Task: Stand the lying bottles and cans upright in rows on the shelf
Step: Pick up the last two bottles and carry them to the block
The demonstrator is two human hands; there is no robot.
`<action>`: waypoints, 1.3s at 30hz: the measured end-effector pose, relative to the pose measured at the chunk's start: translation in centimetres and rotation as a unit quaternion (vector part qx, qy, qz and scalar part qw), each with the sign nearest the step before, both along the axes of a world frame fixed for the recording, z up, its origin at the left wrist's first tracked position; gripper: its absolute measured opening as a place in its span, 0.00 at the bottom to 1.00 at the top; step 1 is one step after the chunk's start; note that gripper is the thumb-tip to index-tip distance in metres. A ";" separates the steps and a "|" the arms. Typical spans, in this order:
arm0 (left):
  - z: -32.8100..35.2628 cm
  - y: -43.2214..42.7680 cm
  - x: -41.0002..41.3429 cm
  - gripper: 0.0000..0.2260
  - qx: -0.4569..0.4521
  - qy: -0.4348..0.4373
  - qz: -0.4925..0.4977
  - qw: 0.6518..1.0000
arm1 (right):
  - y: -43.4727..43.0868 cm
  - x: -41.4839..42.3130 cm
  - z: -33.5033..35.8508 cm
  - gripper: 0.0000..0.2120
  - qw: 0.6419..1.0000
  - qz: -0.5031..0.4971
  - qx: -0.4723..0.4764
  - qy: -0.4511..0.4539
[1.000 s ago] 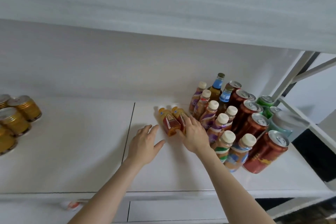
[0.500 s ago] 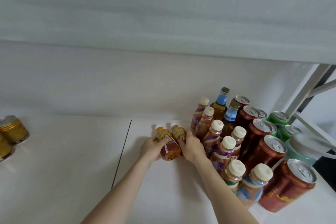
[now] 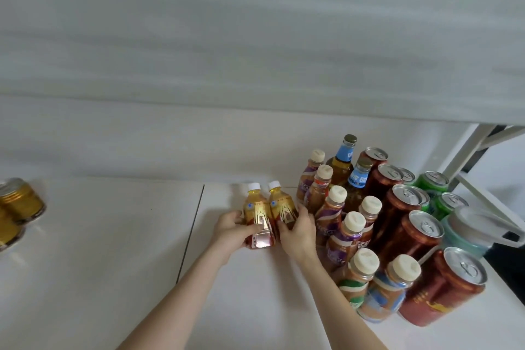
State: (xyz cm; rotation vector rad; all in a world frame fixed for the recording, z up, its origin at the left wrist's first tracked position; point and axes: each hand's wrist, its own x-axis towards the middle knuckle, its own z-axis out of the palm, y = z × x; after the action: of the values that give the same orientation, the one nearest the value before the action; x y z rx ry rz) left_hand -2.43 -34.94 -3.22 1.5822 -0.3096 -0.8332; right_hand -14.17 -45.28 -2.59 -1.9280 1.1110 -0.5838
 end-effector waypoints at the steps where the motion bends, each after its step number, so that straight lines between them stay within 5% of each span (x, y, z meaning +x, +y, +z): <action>1: 0.0 0.5 0.0 0.16 -0.001 -0.015 -0.006 1.000 | 0.5 -0.5 -0.1 0.29 1.000 0.002 0.002 -0.017; 11: -0.3 6.4 -1.4 0.30 0.030 -0.120 -0.047 0.991 | 4.9 -4.0 -2.8 0.25 0.988 0.062 0.013 -0.140; 20: -0.2 8.4 -2.8 0.30 0.071 -0.185 -0.061 0.978 | 5.0 -5.9 -3.3 0.38 0.991 0.084 0.035 -0.093; 26: 0.0 8.7 -3.6 0.29 0.048 -0.176 -0.049 0.982 | 5.3 -5.8 -2.7 0.28 0.991 0.090 0.029 -0.094; 39: 0.5 15.1 -2.4 0.30 0.044 -0.213 -0.057 0.974 | 10.1 -5.9 -2.3 0.29 0.988 0.103 0.051 -0.102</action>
State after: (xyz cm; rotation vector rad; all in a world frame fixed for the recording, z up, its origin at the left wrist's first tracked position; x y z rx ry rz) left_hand -4.83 -19.84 -2.73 1.8363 -0.6839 -0.5919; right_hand -20.06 -35.19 -4.89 -1.8228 0.7869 -0.5828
